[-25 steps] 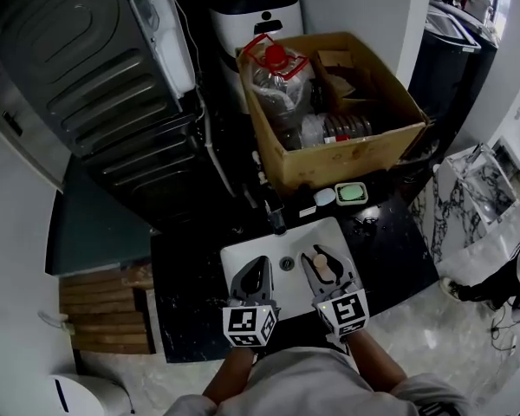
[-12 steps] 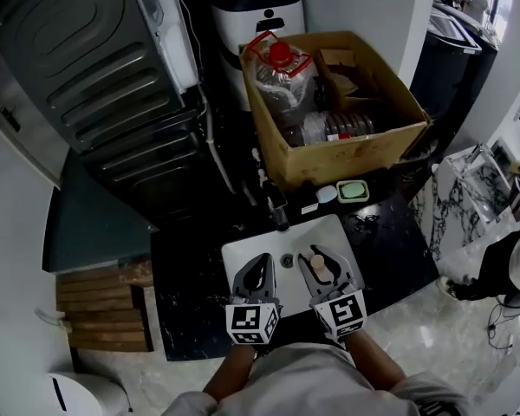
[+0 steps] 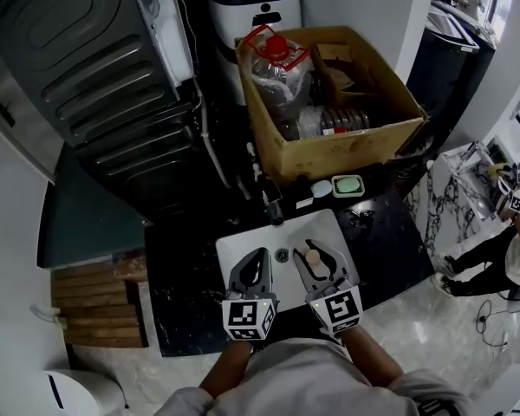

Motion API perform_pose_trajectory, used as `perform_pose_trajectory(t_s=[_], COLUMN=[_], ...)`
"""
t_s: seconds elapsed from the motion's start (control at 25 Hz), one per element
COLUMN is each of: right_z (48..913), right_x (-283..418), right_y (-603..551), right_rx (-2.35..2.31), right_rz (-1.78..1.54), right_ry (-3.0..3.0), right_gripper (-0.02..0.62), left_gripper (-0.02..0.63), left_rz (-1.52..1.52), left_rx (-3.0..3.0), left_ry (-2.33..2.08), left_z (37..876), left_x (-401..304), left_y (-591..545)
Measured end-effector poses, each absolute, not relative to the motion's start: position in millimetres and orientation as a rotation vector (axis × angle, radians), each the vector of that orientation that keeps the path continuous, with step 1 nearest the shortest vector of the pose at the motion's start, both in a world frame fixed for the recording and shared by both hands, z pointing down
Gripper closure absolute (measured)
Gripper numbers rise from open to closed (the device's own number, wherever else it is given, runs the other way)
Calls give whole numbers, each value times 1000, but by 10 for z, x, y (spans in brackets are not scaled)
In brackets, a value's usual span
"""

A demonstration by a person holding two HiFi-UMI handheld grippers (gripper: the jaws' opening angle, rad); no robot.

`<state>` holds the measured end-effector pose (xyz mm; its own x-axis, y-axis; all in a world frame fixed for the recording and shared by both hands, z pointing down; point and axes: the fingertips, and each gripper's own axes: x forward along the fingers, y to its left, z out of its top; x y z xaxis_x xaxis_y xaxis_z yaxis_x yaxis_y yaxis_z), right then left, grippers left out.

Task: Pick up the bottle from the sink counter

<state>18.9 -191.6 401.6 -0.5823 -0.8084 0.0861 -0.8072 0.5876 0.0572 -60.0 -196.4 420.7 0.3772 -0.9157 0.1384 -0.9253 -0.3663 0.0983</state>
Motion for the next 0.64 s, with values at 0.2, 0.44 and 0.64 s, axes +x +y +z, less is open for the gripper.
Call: perform_pose_trajectory(t_s=[0.2,0.44,0.64], right_z=[4004,3963,3938], right_x=[168,146,139], right_y=[-1926,-1912,-1937], right_rx=[1360,1360,1357], right_rz=[-38,-34,-46], right_ry=[-2705,-2715,-2715], right_gripper=[471,471,471], left_gripper=[592,592,592], left_rz=[97,104,99], left_rx=[2479,2498,2514], left_ry=[-1655,-1641,-1639], left_z=[4197,4180,4138], left_x=[-575,-535,-521], left_y=[-1961,-1941,-1962])
